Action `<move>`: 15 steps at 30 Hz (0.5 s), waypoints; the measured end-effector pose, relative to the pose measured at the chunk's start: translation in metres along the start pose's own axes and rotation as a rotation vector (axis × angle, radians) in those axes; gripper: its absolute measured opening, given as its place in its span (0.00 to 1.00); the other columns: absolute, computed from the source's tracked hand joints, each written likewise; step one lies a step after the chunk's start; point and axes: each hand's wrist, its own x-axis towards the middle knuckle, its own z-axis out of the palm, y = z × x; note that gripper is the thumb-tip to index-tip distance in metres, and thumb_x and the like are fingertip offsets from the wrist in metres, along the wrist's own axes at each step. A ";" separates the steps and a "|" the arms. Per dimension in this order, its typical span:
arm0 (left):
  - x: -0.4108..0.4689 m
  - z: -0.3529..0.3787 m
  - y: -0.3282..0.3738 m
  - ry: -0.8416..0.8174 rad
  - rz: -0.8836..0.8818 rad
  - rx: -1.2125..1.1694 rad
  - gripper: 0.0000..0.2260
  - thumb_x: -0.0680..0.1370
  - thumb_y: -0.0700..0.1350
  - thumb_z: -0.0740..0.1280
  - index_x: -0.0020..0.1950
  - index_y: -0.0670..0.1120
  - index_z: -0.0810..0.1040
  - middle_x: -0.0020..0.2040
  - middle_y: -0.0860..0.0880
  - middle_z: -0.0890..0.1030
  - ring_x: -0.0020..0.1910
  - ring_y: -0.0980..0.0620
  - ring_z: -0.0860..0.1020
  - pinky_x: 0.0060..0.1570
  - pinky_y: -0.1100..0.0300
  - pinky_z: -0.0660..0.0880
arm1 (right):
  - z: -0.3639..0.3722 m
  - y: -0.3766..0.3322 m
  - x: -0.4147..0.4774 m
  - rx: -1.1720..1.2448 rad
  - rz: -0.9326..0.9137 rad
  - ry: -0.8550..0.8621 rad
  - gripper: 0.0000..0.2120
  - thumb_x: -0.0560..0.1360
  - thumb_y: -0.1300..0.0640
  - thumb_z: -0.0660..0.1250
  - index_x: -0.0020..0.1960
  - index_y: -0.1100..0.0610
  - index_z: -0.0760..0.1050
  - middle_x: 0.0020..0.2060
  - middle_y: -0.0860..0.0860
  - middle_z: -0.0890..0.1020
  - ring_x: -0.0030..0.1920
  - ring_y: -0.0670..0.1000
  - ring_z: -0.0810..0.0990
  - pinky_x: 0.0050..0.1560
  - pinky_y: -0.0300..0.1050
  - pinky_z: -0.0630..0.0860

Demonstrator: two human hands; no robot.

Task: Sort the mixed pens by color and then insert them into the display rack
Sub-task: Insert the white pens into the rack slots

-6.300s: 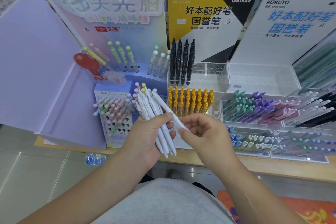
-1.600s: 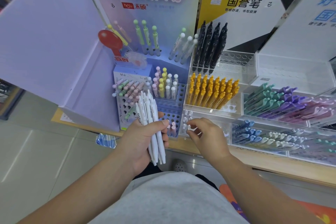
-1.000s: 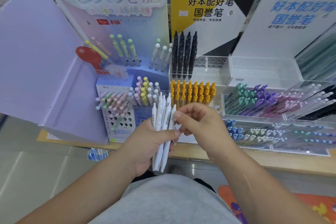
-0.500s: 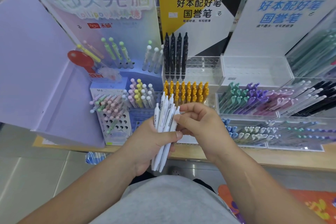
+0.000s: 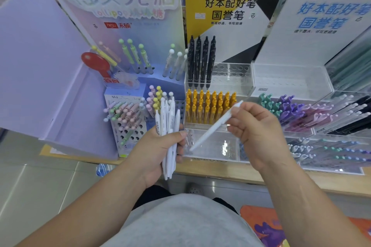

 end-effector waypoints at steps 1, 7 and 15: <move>0.001 -0.001 0.001 0.007 -0.001 -0.017 0.11 0.70 0.40 0.73 0.52 0.42 0.80 0.33 0.46 0.80 0.30 0.50 0.77 0.31 0.57 0.76 | -0.005 -0.002 0.002 -0.043 -0.049 0.031 0.03 0.75 0.66 0.70 0.46 0.59 0.79 0.37 0.53 0.84 0.36 0.49 0.82 0.41 0.42 0.81; 0.002 -0.008 0.000 0.031 -0.028 -0.093 0.15 0.66 0.42 0.72 0.52 0.41 0.80 0.33 0.45 0.78 0.28 0.50 0.74 0.28 0.58 0.75 | -0.021 0.016 0.013 -0.486 -0.215 0.122 0.06 0.73 0.61 0.75 0.48 0.56 0.80 0.40 0.53 0.84 0.42 0.51 0.83 0.48 0.46 0.82; 0.004 -0.015 -0.006 0.052 -0.041 -0.122 0.19 0.67 0.42 0.73 0.57 0.39 0.79 0.33 0.45 0.78 0.28 0.50 0.75 0.28 0.58 0.74 | -0.017 0.054 0.015 -0.729 -0.382 0.144 0.10 0.72 0.59 0.76 0.47 0.47 0.78 0.38 0.42 0.82 0.40 0.42 0.81 0.43 0.35 0.79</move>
